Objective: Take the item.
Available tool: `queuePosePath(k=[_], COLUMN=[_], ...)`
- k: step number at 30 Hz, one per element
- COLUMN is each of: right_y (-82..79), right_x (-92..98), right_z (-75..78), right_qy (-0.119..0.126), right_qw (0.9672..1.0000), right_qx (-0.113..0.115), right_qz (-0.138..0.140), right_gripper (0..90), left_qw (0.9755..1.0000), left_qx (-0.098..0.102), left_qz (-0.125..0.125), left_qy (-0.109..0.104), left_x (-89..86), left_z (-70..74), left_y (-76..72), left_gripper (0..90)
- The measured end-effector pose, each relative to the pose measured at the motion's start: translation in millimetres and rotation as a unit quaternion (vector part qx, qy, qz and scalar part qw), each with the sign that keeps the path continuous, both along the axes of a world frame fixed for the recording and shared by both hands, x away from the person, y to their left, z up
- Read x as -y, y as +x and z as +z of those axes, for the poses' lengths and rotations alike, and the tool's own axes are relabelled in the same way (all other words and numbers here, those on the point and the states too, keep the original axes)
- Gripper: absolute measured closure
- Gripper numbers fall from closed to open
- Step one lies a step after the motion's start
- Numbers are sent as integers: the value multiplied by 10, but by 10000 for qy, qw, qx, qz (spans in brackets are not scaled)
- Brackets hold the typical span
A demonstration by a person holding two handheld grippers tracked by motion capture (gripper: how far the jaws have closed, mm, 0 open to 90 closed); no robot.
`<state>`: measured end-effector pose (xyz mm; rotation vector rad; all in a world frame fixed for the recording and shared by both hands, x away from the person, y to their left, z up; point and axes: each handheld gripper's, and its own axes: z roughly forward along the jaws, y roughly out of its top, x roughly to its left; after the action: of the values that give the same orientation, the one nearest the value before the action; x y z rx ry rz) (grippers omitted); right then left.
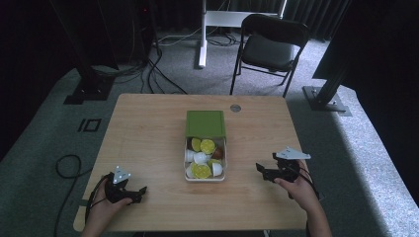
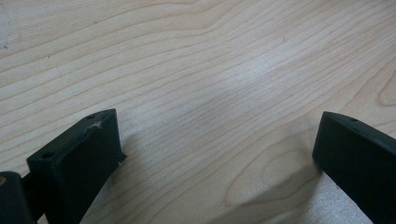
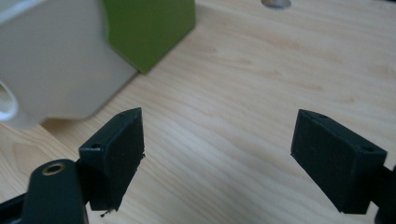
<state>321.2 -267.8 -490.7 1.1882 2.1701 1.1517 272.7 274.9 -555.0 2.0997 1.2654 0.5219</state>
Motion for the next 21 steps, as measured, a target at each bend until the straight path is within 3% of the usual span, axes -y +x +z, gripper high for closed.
queuePosePath(k=[10,21], right_y=[-1,-18], right_x=[-218,-565], right_z=[275,496], right_qy=[50,273], right_qw=[9990,9940], right_qx=[272,481], right_qz=[339,940], right_gripper=[169,169], left_qw=[10000,10000], left_qx=[1,6], left_qz=[0,7], left_qy=[-1,-10], left_x=[0,1], left_z=[0,-1], left_y=[0,0], left_gripper=[21,21])
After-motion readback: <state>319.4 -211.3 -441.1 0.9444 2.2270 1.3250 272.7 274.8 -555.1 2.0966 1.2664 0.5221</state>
